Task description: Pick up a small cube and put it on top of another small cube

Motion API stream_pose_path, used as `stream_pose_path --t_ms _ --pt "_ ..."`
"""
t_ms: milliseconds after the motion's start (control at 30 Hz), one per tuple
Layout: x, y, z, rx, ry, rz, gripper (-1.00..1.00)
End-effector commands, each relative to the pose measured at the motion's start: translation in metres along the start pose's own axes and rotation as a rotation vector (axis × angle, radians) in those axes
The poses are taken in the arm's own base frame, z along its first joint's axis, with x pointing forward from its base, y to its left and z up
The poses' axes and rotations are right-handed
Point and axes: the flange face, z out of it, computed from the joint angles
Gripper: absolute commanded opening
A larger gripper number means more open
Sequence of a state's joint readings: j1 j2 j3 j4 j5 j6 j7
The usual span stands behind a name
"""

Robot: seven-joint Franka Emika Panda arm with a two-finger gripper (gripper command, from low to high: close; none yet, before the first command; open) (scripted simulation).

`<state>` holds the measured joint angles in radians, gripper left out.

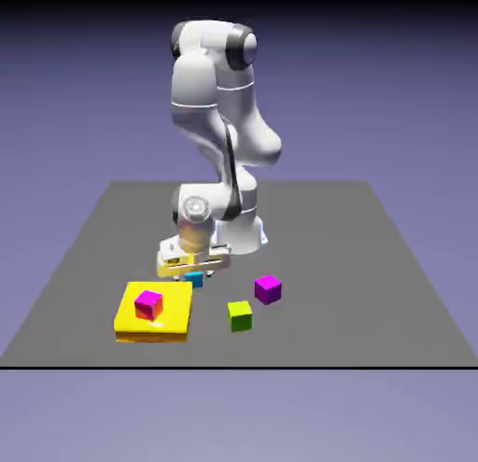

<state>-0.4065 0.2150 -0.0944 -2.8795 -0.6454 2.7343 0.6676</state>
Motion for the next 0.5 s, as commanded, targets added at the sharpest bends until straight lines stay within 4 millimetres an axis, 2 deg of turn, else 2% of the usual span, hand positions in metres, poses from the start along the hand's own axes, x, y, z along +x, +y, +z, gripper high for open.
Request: stream_pose_path --t_ms 0,200,267,467 --pt "0.001 0.001 -0.009 -0.004 0.002 0.001 -1.00" --pt "-0.004 0.005 -0.064 -0.002 -0.001 0.000 -1.00" --pt "-0.005 0.005 -0.069 0.000 -0.002 -0.001 -1.00" --pt "0.059 0.002 -0.121 -0.035 0.050 -0.165 -1.00"
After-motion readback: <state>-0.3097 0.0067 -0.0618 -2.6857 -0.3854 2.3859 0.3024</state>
